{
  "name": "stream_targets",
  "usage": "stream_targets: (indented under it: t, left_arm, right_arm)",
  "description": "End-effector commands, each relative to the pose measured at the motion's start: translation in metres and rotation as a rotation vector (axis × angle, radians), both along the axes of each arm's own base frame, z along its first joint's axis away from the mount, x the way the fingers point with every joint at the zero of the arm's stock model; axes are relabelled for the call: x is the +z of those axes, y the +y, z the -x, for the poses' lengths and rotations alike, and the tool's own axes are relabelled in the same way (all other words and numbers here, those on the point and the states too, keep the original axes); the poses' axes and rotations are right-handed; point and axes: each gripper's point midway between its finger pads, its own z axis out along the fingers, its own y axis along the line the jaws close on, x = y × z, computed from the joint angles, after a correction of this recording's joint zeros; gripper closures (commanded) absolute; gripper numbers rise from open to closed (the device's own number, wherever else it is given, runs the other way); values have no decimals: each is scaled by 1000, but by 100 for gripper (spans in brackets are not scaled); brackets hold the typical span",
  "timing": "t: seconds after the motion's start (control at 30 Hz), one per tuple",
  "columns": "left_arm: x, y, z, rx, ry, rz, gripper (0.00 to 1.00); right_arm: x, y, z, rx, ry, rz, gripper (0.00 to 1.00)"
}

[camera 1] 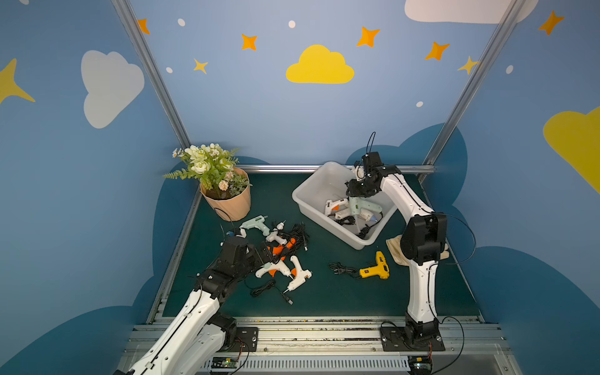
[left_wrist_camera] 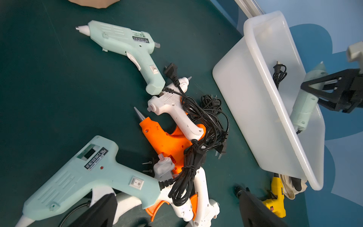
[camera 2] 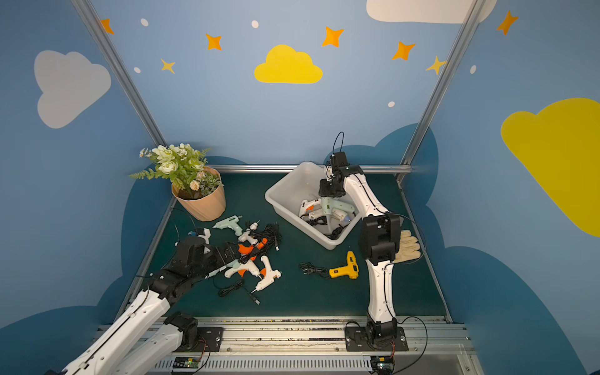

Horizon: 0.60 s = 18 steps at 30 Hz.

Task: Put the hot melt glue gun into the storage box
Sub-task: Place the hot melt adhesive gun in the storage box.

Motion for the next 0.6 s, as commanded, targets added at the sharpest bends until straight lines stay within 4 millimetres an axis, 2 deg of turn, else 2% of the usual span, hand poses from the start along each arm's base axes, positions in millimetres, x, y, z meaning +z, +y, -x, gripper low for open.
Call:
stream_targets:
  t: [0.0,0.3,0.57]
  left_arm:
    - [3,-1,-1,-7,-13,8,0]
    - [6,-3,-1,-8,-25,25,0]
    - [8,-2,1,-9,-26,22,0]
  right_arm:
    - [2,-4,4,-11,22,40,100]
    - [-35,-2,11,-9,111,92,99]
    - [-50,4,16,-25,170,77,77]
